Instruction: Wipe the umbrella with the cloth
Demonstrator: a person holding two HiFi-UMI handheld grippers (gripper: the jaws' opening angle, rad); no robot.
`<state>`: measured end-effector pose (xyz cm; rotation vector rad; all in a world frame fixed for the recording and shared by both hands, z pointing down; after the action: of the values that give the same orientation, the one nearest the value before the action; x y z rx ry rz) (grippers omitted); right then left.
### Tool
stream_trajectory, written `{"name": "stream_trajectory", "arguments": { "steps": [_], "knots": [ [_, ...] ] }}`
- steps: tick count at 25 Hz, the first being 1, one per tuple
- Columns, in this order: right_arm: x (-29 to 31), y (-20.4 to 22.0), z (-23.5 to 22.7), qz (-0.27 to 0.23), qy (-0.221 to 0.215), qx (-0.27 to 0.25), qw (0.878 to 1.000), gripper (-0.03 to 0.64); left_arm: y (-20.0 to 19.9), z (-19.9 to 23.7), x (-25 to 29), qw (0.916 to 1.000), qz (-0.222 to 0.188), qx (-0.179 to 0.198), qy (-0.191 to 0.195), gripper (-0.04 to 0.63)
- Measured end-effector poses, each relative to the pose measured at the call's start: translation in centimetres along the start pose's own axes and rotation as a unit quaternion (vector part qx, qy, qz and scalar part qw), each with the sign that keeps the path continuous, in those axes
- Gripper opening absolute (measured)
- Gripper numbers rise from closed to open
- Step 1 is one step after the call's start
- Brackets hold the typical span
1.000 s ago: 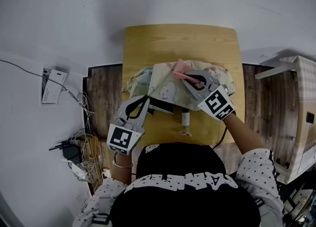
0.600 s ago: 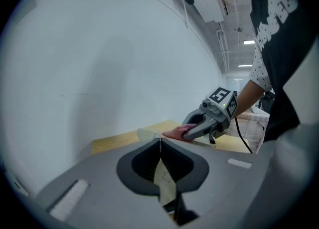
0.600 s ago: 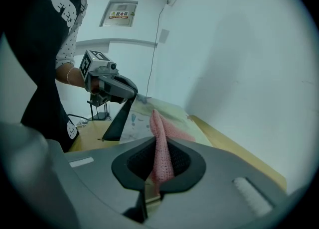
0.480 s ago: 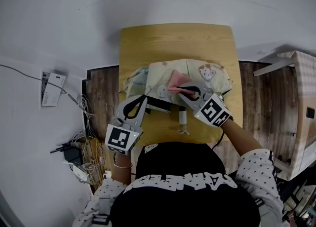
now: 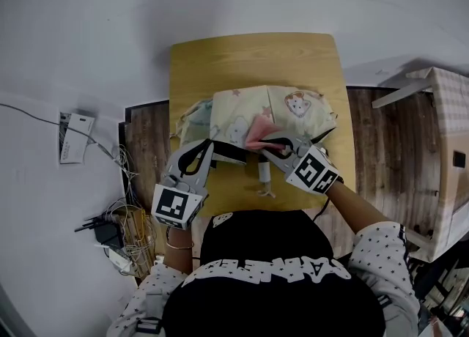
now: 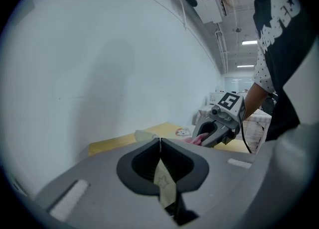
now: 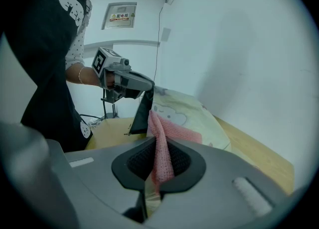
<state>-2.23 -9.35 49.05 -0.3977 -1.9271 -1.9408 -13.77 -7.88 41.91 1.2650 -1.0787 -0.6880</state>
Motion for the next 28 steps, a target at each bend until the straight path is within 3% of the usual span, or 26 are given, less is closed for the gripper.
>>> {"name": "stream_trajectory", "arguments": {
  "steps": [19,24,28],
  "knots": [
    [-2.7,1.7,4.4,-0.002,-0.069,0.01,0.998,0.032,-0.8,-1.2,0.8,1.0,-0.003,-0.003,-0.004,0.009],
    [-4.1,0.0,2.8,-0.041,-0.059,0.012,0.997,0.032,-1.4,-1.6,0.9,1.0,-0.001,-0.004,-0.004,0.009],
    [-5.0,-1.4,-0.5,-0.063,-0.014,0.004,0.998,0.032,-1.4,-1.7,0.9,0.9999,-0.003,-0.006,-0.008,0.009]
  ]
}}
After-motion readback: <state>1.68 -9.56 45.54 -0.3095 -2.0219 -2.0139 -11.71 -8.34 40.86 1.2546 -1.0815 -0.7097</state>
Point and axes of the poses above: the fingertips, and each gripper's own axes: x forward along the fingers, z to its left, y out of its underside, the point moved 1 cm from there along -x, backward along the fingers, and after that the axes turned 4 degrees about -z, right-handed, at the moved point
